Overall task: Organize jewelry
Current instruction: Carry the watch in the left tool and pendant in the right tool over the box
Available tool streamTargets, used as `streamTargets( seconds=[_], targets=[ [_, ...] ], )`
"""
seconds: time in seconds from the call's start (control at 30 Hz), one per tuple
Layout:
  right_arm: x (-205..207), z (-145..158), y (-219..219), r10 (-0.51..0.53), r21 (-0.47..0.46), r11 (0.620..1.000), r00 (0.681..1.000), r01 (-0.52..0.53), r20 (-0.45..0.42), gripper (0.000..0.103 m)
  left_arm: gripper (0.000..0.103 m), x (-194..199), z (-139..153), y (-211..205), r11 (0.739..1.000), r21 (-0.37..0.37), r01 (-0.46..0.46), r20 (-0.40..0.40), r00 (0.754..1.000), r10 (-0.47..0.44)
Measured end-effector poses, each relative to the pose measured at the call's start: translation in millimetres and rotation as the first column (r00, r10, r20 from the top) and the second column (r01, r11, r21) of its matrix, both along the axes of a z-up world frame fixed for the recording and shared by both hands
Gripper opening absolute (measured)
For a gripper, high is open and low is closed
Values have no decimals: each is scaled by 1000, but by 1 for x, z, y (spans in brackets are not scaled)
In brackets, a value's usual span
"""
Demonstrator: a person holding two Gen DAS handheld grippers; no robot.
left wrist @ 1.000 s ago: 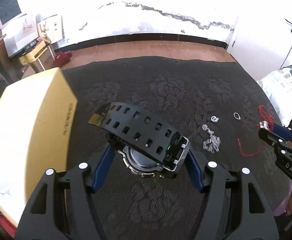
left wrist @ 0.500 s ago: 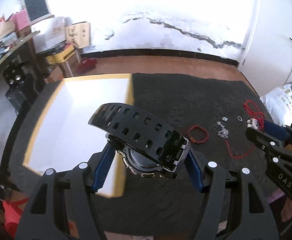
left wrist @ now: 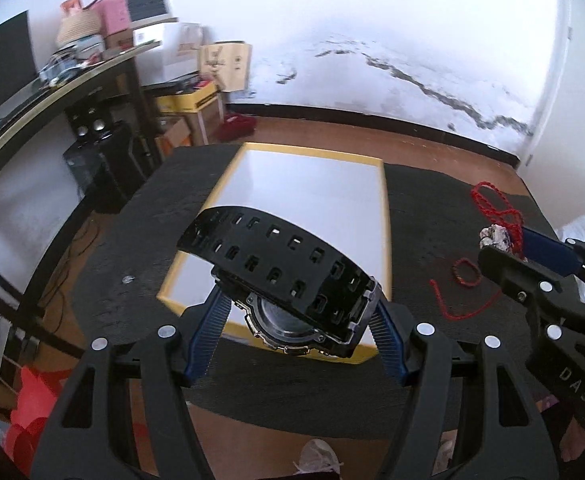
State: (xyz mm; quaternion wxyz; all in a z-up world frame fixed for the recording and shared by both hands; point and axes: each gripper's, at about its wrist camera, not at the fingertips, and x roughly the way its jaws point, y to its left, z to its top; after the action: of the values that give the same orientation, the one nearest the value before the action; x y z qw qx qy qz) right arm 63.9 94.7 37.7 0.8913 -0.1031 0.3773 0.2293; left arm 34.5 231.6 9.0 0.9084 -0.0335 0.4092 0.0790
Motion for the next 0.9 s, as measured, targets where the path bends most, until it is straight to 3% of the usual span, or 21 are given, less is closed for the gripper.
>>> streamTargets(
  seconds=[0.43, 0.9],
  targets=[
    [0, -4, 73, 96, -16, 995, 995, -96, -11, 34, 66, -8, -9, 74, 991, -41, -129, 0, 992, 129],
    [32, -35, 78, 82, -53, 995, 996, -84, -47, 34, 66, 26, -38, 77, 988, -86, -127, -23, 992, 125]
  ],
)
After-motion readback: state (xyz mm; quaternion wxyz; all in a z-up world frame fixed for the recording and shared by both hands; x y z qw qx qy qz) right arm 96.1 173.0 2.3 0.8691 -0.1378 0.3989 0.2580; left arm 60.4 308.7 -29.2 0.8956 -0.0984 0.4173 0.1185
